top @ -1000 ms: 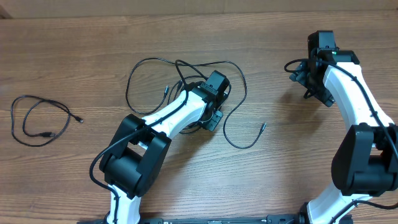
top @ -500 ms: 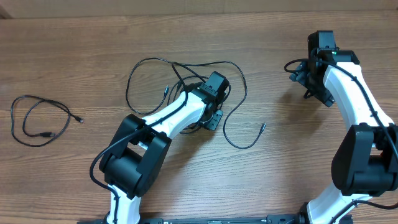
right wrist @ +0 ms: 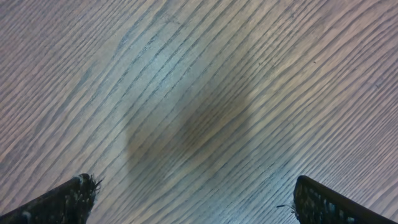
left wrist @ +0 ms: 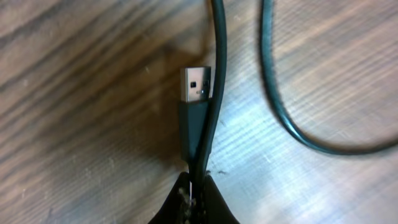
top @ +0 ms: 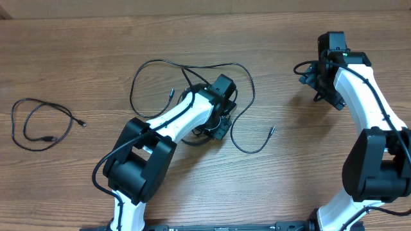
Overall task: Untangle cables
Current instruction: 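Lift the held cable and carry it far left with the left gripper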
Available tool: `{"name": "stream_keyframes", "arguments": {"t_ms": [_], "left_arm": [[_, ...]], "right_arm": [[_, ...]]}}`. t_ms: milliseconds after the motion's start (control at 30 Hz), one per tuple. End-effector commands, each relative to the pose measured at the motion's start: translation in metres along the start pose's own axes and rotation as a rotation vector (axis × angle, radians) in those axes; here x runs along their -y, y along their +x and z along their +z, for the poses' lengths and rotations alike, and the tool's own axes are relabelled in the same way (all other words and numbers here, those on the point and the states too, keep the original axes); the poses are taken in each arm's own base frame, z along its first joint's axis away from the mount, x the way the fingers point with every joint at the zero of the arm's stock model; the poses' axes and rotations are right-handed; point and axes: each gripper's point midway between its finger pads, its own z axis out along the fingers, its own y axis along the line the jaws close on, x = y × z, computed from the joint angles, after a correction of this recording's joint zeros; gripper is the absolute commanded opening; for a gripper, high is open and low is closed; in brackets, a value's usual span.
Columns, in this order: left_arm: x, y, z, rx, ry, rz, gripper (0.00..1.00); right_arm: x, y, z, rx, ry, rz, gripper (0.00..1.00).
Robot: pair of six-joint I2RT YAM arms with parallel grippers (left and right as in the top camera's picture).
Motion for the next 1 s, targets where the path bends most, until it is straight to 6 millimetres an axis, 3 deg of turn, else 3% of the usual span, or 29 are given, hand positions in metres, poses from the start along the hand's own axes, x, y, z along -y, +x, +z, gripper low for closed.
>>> {"name": "stream_keyframes", "arguments": {"t_ms": [0, 167, 433, 500, 533, 567, 600, 700, 967], "left_arm": [[0.014, -0.034, -0.036, 0.086, 0.048, 0.028, 0.04], [0.008, -0.063, -0.083, 0.173, -0.005, 0.027, 0.04], [-0.034, -0.104, -0.173, 0.373, -0.107, -0.065, 0.04], [-0.047, -0.109, -0.195, 0.419, -0.111, -0.110, 0.04], [-0.064, -0.112, -0.215, 0.461, -0.122, -0.163, 0.04], [-0.072, -0.112, -0.223, 0.478, -0.129, -0.195, 0.04], [-0.093, -0.110, -0.240, 0.510, -0.139, -0.267, 0.04], [-0.129, -0.102, -0.257, 0.537, -0.154, -0.374, 0.04], [-0.238, -0.046, -0.272, 0.534, -0.180, -0.782, 0.04]], "right_arm": [[0.001, -0.002, -0.003, 0.012, 0.002, 0.009, 1.00], [0.001, -0.002, -0.003, 0.012, 0.002, 0.009, 1.00], [0.001, -0.002, -0.003, 0.012, 0.002, 0.009, 1.00], [0.001, -0.002, -0.003, 0.012, 0.002, 0.009, 1.00], [0.001, -0.002, -0.003, 0.012, 0.002, 0.009, 1.00], [0.001, -0.002, -0.003, 0.012, 0.002, 0.009, 1.00], [0.001, -0.002, -0.003, 0.012, 0.002, 0.009, 1.00], [0.001, -0.002, -0.003, 0.012, 0.002, 0.009, 1.00], [0.001, -0.002, -0.003, 0.012, 0.002, 0.009, 1.00]]}}
